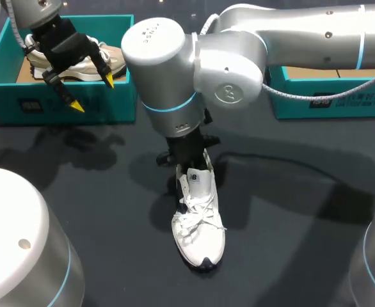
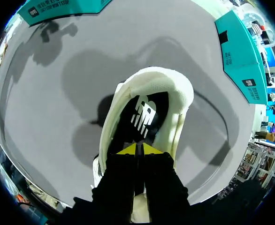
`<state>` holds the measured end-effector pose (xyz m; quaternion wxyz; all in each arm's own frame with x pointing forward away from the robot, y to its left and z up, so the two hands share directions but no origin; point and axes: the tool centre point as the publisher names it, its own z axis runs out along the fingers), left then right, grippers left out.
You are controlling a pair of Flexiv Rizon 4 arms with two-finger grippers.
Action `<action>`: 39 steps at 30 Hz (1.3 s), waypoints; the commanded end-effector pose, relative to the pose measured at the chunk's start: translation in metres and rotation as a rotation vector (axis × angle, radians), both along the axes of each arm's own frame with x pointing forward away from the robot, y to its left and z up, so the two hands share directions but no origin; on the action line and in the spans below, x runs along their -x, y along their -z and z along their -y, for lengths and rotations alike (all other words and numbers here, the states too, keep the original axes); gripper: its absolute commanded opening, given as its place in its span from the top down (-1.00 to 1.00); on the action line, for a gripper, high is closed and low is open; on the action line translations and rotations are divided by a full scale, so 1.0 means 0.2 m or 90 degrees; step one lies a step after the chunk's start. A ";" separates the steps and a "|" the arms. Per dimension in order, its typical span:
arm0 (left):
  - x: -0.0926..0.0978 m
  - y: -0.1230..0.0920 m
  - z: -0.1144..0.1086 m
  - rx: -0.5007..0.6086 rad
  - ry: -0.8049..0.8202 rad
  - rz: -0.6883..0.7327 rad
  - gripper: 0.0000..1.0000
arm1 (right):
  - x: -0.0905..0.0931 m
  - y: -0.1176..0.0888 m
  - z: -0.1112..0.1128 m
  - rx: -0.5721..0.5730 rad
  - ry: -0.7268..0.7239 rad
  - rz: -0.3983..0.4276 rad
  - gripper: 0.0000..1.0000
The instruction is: Take the shoe out of the shoebox, open the shoe tongue, remove and reinsert the insole, then place the shoe into the shoebox
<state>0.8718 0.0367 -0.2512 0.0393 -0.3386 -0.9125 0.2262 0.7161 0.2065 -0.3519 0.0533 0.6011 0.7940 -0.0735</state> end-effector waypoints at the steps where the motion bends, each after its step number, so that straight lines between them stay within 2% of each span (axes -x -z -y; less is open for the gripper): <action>1: 0.00 0.00 0.00 -0.001 0.001 0.001 -1.00 | -0.01 0.00 -0.01 -0.005 0.013 -0.017 0.62; 4: 0.00 0.00 0.00 -0.001 0.001 0.001 -1.00 | 0.00 0.00 -0.01 -0.016 0.021 -0.022 0.40; 7: 0.00 0.00 0.00 -0.001 0.001 0.001 -1.00 | 0.01 0.00 -0.01 -0.017 0.024 -0.027 0.04; 8: 0.00 0.00 0.00 -0.001 0.001 0.001 -1.00 | 0.01 -0.01 -0.01 -0.018 0.026 -0.028 -0.14; 9: 0.00 0.00 0.00 -0.001 0.001 0.001 -1.00 | 0.01 -0.01 -0.01 -0.018 0.027 -0.029 -0.52; 10: 0.00 0.00 0.00 -0.001 0.001 0.001 -1.00 | 0.01 -0.01 -0.01 -0.017 0.027 -0.030 -0.75; 11: 0.00 0.00 0.00 -0.001 0.001 0.001 -1.00 | 0.02 -0.02 -0.02 -0.016 0.028 -0.030 -0.95; 12: 0.00 0.00 0.00 -0.001 0.001 0.001 -1.00 | 0.02 -0.02 -0.02 -0.015 0.029 -0.030 -1.00; 25: 0.00 0.00 0.00 -0.001 0.001 0.001 -1.00 | 0.04 -0.09 -0.02 -0.001 0.030 -0.020 -1.00; 39: 0.00 0.00 0.00 -0.001 0.001 0.001 -1.00 | 0.12 -0.12 0.02 -0.004 0.046 -0.019 -1.00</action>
